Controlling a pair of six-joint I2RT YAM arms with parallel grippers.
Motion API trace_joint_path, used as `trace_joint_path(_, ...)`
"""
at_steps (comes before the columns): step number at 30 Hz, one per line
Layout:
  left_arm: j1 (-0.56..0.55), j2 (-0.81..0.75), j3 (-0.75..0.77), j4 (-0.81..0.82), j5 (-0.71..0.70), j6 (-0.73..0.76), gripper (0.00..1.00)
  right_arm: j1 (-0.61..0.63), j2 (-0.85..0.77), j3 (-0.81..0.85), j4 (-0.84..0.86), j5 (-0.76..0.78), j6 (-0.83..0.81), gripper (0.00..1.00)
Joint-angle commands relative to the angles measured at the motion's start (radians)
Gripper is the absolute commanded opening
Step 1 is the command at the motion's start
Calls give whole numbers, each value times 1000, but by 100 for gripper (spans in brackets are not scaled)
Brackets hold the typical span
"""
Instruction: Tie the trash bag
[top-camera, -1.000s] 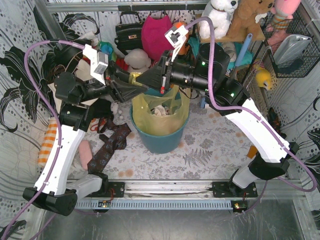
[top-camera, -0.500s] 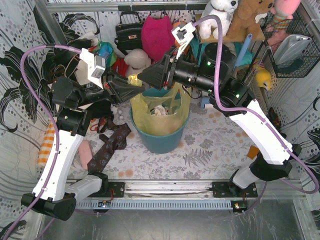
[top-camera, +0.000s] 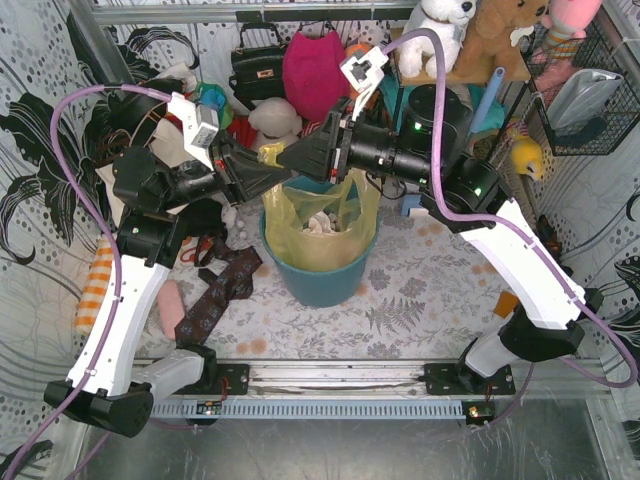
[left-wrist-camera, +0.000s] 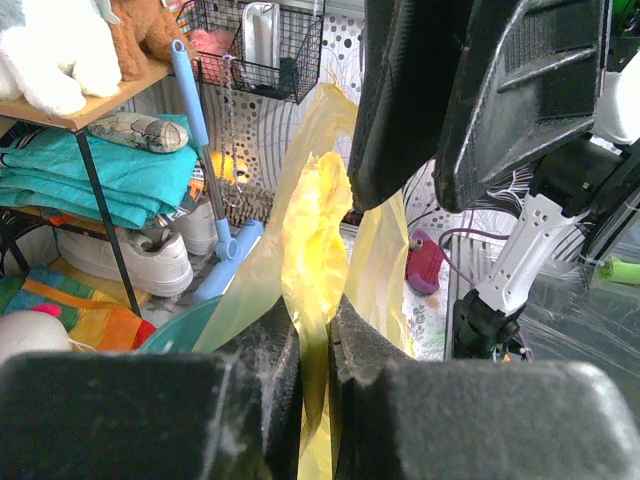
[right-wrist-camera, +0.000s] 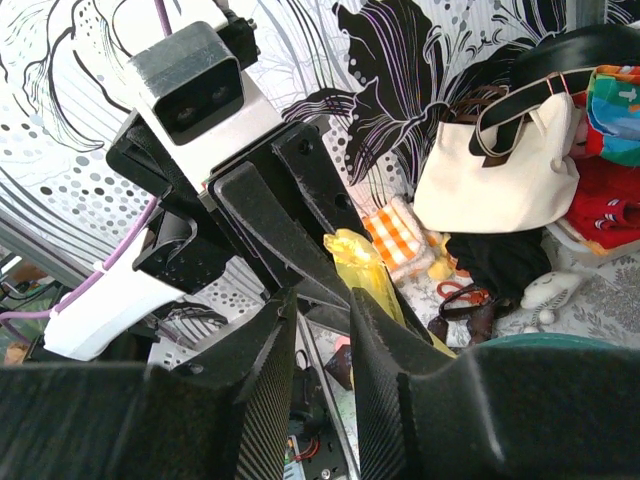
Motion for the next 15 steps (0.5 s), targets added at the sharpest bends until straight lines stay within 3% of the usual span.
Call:
trace_joint_path(1,4,-6,29,28,0,0,19,5,23,53,-8,-7,6,28)
trace_joint_path(6,4,-14,26,36,8,-4,19,5,41,81,-22,23,-6,24)
trace_joint_path(15,5,-24,30,36,19,-8,19,6,0,45,-15,143,-35,35)
